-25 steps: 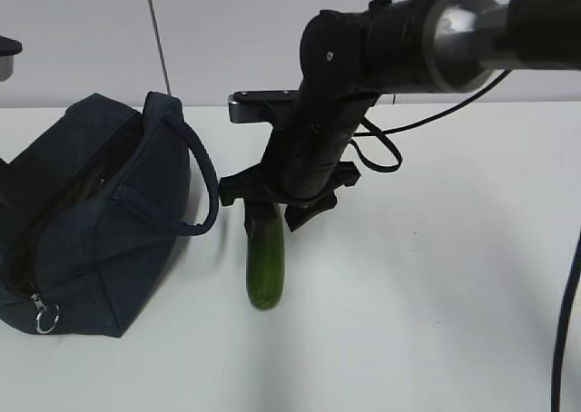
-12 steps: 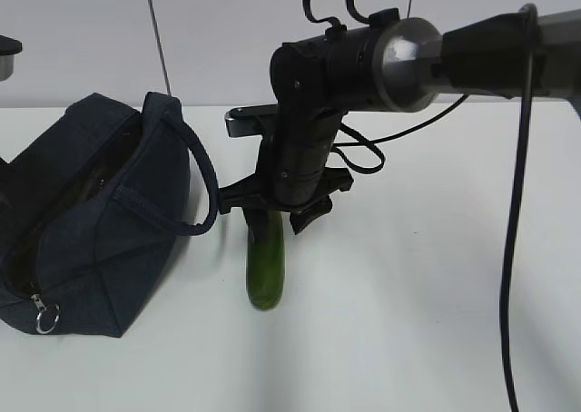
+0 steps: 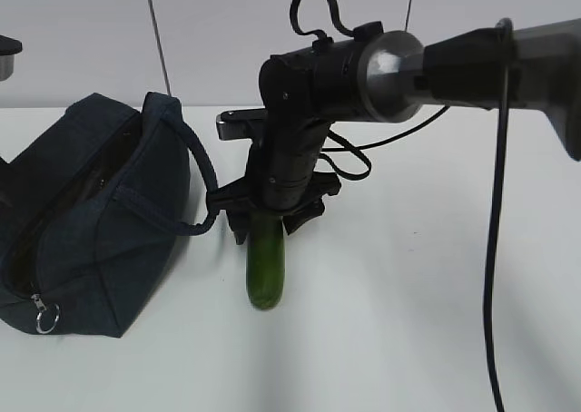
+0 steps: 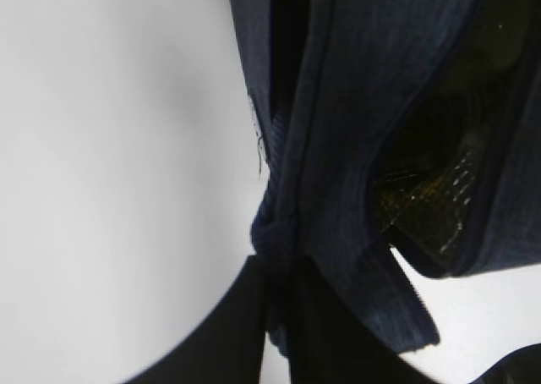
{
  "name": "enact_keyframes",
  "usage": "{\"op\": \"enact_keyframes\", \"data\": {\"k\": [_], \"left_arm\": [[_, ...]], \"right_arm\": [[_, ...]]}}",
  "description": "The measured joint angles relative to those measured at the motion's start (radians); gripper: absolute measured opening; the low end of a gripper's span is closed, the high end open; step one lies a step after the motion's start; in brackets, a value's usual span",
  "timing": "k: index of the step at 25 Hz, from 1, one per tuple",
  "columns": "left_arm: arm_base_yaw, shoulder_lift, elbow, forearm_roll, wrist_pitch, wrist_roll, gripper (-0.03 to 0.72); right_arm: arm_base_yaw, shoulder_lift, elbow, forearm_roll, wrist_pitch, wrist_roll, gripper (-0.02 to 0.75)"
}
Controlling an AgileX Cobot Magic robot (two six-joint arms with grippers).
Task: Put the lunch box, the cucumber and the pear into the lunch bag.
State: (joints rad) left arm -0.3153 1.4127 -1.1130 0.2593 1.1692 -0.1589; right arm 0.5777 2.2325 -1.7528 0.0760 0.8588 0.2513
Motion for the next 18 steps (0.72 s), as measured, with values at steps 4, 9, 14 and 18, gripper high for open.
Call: {"op": "enact_keyframes", "data": {"k": [4,9,14,18], "left_arm": [[0.000,0.000,0.000,-0.008,0.000,0.000,0.003],[0.000,0.000,0.000,-0.016,0.000,0.000,0.003],[0.000,0.000,0.000,-0.019,0.000,0.000,0.003],[0.000,0.000,0.000,-0.022,0.000,0.000,0.003]], "right_arm": [[0.000,0.020,-0.003,0.000,-0.009,0.005,0.558],[0.000,0.041,-0.005,0.000,-0.009,0.005,0.558],[0.000,0.047,-0.005,-0.018,0.015,0.006,0.554],[0.000,0.047,-0.005,-0.021,0.025,0.006,0.490]]}}
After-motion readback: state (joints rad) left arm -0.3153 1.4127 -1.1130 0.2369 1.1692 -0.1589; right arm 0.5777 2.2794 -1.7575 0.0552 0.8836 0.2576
